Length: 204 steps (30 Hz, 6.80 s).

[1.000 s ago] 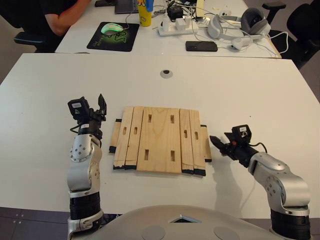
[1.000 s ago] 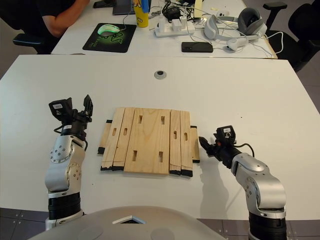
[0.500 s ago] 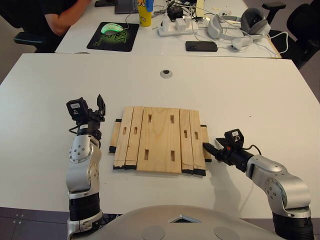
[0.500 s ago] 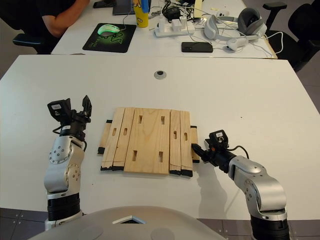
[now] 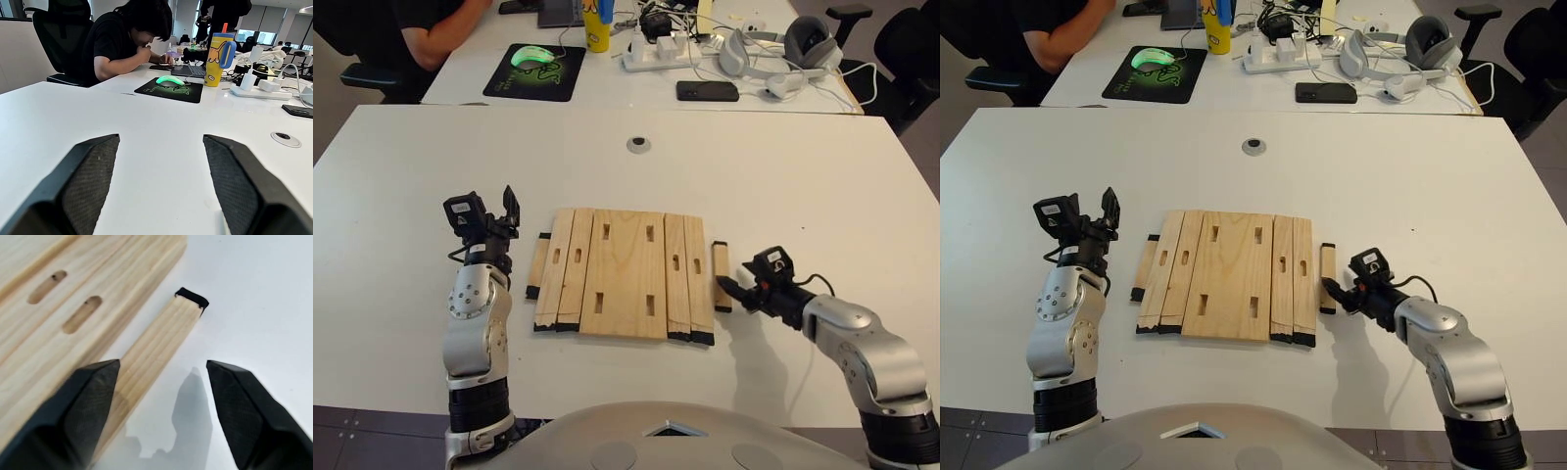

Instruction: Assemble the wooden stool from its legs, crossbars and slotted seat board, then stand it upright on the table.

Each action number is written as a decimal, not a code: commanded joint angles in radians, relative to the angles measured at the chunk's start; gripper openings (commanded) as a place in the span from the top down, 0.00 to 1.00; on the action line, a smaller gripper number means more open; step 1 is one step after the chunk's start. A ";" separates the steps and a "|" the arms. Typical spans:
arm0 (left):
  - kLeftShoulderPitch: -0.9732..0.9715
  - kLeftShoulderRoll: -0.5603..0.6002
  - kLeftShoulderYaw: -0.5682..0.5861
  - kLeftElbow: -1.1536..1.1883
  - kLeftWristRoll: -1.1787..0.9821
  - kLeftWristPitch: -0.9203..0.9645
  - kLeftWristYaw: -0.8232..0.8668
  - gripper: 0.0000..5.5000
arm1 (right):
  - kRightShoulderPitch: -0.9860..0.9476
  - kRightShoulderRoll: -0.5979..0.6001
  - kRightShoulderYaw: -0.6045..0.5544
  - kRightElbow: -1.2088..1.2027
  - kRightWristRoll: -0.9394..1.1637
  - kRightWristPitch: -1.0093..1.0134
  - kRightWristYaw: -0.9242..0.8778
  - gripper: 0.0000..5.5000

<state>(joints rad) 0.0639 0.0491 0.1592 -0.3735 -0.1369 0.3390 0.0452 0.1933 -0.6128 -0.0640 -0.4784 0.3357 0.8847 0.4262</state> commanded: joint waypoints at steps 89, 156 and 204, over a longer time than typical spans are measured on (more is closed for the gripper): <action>-0.478 0.031 0.088 0.108 -0.844 0.726 -0.081 0.62 | -0.305 0.399 0.260 0.176 -0.064 -0.631 0.087 0.76; -0.102 0.236 0.001 -0.359 -0.404 0.565 0.023 0.92 | -0.201 0.509 0.020 0.304 -0.090 -0.625 -0.185 0.19; 0.005 -0.032 -0.071 -0.409 -0.369 0.563 0.132 0.92 | -0.290 0.556 0.131 0.406 -0.116 -0.590 -0.142 0.19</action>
<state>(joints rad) 0.0618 0.0133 0.0943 -0.7973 -0.5233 0.9149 0.1845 -0.0792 -0.0576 0.0657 -0.0735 0.2132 0.2841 0.2776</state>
